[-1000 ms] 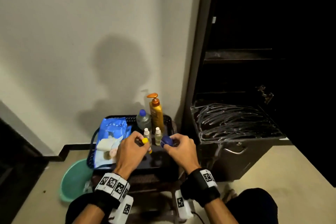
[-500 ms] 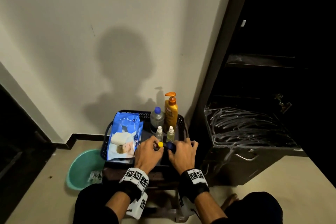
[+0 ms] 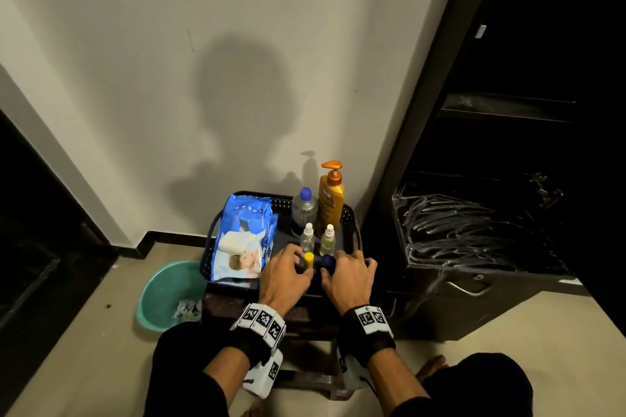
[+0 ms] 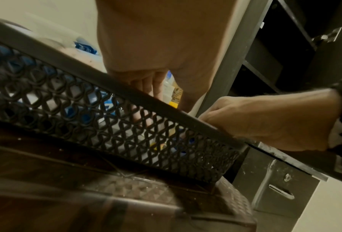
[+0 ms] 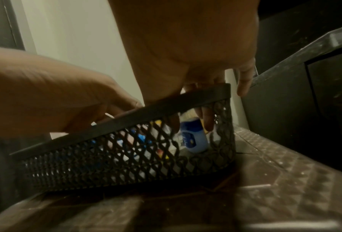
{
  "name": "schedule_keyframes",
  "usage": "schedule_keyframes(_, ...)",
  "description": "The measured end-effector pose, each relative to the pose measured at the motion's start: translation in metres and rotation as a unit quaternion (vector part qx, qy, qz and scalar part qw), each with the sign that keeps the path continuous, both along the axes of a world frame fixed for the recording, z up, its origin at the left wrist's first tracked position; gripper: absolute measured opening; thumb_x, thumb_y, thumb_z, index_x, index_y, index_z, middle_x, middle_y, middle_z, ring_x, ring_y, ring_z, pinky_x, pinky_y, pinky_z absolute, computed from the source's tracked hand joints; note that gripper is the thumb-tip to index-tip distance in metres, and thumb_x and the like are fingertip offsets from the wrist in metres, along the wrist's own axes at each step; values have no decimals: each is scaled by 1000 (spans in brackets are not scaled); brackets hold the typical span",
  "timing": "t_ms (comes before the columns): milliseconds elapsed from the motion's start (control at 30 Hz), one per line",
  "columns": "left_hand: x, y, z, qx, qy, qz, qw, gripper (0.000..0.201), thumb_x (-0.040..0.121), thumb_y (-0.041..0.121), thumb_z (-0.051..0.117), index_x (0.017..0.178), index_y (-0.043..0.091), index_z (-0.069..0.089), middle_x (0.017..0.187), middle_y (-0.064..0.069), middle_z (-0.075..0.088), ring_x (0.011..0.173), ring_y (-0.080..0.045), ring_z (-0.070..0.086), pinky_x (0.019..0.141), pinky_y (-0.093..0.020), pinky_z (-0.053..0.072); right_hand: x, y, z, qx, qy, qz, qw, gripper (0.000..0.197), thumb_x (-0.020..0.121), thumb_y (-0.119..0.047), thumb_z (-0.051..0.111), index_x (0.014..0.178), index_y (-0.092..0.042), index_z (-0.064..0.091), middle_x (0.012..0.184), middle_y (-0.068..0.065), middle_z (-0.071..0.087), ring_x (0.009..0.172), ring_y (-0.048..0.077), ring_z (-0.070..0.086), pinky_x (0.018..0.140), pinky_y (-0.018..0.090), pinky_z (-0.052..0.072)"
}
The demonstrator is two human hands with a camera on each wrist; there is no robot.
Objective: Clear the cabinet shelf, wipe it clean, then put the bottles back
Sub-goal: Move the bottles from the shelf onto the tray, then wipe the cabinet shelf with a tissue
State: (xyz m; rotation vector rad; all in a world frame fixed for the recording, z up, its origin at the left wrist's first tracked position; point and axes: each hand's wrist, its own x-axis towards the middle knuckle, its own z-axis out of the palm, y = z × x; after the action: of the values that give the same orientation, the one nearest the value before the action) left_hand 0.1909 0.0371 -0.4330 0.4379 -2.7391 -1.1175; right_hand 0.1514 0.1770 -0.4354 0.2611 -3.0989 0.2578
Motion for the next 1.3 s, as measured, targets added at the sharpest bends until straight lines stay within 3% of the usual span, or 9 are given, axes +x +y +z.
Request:
schedule_keyframes(67, 9, -3, 4, 26, 13, 11, 1000, 42, 75, 35, 78, 112, 30, 57, 99, 14, 61, 82, -9, 61, 78, -34, 54, 4, -2, 3, -23, 3, -24, 999, 40, 88, -55, 55, 110, -23, 69, 104, 0, 75, 114, 24, 62, 100, 45, 37)
schedule_keyframes(167, 29, -19, 8, 39, 92, 41, 994, 34, 76, 25, 77, 106, 30, 61, 96, 16, 61, 80, -3, 59, 73, -29, 55, 13, -6, 14, -96, 48, -29, 994, 37, 86, -53, 55, 103, -25, 72, 91, -4, 76, 98, 22, 68, 95, 42, 43)
schedule_keyframes(267, 42, -43, 13, -14, 170, 96, 981, 23, 78, 19, 74, 97, 26, 63, 99, 13, 60, 88, -9, 60, 72, -23, 50, 18, -16, 33, -241, 44, -1, 970, 28, 88, -43, 64, 105, -27, 78, 94, -5, 79, 93, 19, 72, 88, 40, 56)
schedule_keyframes(400, 40, -73, 6, -78, 162, 128, 975, 30, 76, 22, 77, 103, 18, 64, 112, 2, 58, 102, -18, 55, 83, -32, 50, 7, -56, 54, -326, 5, 55, 944, 25, 88, -37, 65, 104, -26, 80, 97, -9, 80, 89, 8, 73, 87, 34, 60)
schedule_keyframes(667, 49, -86, -25, -76, 135, 147, 977, 21, 75, 19, 77, 92, 15, 65, 98, -2, 58, 94, -25, 55, 79, -38, 51, -49, -153, 55, -164, -127, 175, 963, 26, 85, -19, 62, 101, -22, 82, 106, 6, 80, 106, 33, 71, 88, 37, 57)
schedule_keyframes(800, 49, -85, -24, -69, 142, 145, 977, 21, 72, 15, 77, 88, 16, 63, 95, -2, 59, 93, -25, 56, 75, -36, 50, -64, -165, 46, -67, -171, 208, 961, 33, 81, -12, 62, 101, -28, 83, 111, 2, 79, 104, 30, 72, 89, 33, 57)
schedule_keyframes(1033, 47, -84, -28, -70, 110, 147, 980, 25, 67, 11, 69, 86, 19, 56, 94, -1, 57, 93, -27, 53, 82, -40, 46, -71, -175, 56, -15, -230, 247, 941, 15, 80, -18, 71, 76, -32, 71, 85, -5, 69, 88, 21, 68, 85, 32, 57)
schedule_keyframes(1167, 46, -83, -27, -81, 107, 148, 980, 25, 69, 16, 72, 86, 20, 54, 93, 0, 55, 90, -25, 50, 79, -36, 41, -66, -177, 53, -5, -199, 236, 951, 17, 83, -18, 70, 91, -31, 78, 107, -1, 77, 102, 24, 69, 83, 29, 53)
schedule_keyframes(1300, 46, -83, -26, -87, 117, 153, 977, 23, 74, 21, 74, 84, 20, 54, 92, 0, 55, 88, -24, 50, 78, -35, 41, -60, -179, 43, -21, -147, 217, 965, 18, 86, -20, 72, 101, -26, 81, 110, 3, 77, 105, 28, 70, 85, 32, 55)
